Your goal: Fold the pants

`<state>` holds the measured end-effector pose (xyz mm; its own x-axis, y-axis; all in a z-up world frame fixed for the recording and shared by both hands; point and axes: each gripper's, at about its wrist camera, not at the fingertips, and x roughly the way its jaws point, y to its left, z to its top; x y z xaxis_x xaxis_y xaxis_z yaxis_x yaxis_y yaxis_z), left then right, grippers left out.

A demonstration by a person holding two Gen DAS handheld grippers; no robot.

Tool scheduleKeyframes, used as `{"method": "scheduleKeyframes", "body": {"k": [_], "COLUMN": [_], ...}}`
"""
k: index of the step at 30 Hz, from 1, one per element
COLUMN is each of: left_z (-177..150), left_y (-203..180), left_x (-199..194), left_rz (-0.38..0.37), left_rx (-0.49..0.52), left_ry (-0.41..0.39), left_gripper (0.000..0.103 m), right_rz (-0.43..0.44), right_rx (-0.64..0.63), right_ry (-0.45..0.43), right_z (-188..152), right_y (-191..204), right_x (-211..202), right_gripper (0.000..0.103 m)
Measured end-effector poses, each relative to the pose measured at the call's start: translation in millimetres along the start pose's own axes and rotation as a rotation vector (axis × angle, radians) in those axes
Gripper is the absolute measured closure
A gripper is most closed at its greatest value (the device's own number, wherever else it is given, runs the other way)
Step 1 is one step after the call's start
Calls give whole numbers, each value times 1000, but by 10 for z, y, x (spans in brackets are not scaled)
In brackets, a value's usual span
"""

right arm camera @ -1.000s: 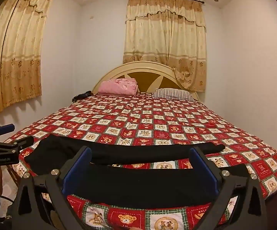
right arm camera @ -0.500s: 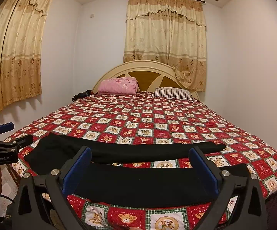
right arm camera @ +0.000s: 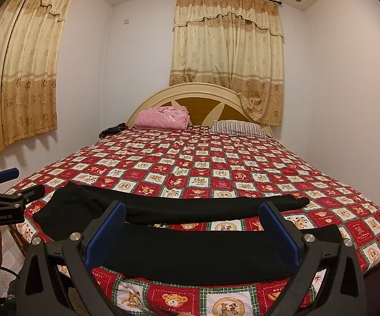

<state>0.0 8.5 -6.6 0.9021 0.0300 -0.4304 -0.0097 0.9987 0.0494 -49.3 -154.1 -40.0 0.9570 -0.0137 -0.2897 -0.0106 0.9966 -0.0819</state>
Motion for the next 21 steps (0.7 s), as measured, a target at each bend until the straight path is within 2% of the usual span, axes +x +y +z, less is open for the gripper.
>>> {"method": "scheduleKeyframes", "body": {"k": [21], "left_z": [-11], "left_y": [2], "left_x": [1], "left_rz": [0], "left_rx": [-2], "left_ry": [-1], "left_gripper": [0], "right_rz": [2], "right_rx": [-3], "right_ry": [5], "right_z": [-25], "right_y": [-8], "right_x": [10], "right_gripper": [1]}}
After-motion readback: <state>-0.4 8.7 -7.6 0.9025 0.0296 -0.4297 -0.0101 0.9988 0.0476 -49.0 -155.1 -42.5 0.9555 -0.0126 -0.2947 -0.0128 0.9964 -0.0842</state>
